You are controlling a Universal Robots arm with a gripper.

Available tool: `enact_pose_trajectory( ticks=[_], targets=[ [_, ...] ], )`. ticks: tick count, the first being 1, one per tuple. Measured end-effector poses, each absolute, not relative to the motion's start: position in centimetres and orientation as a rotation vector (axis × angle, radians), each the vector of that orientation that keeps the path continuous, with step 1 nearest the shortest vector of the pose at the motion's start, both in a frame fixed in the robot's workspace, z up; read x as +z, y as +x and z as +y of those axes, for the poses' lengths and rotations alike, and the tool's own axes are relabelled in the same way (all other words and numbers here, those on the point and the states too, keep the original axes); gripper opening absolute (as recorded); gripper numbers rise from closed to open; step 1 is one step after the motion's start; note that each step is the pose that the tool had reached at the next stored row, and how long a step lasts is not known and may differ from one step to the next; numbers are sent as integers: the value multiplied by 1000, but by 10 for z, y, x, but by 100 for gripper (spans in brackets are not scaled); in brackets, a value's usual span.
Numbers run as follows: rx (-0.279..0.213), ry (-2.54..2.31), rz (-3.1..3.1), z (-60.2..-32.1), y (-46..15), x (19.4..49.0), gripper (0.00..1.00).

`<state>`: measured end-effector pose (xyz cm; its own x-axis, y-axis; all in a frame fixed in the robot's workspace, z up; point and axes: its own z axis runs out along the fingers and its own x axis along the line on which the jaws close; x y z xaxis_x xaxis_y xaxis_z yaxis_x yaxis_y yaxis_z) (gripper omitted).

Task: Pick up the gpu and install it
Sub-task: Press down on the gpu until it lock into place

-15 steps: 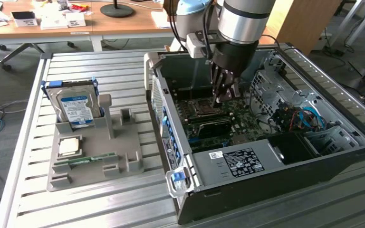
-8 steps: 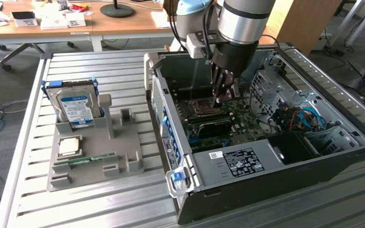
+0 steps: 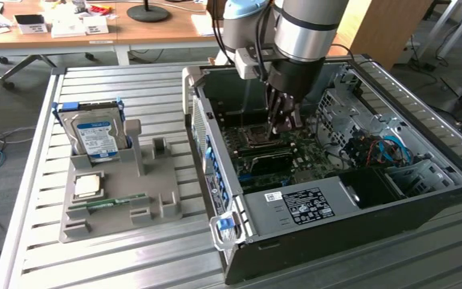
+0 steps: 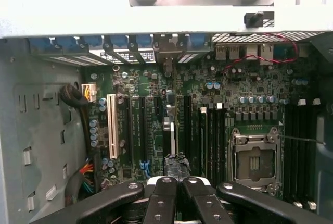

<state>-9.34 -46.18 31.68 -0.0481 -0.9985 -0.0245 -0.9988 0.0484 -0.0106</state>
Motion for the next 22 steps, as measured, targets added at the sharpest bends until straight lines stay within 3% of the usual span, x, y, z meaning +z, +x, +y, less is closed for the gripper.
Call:
enact_pose_trajectory(
  ticks=[22],
  targets=[
    [14, -2150, 2256, -453, -95, 302, 11]
  ],
)
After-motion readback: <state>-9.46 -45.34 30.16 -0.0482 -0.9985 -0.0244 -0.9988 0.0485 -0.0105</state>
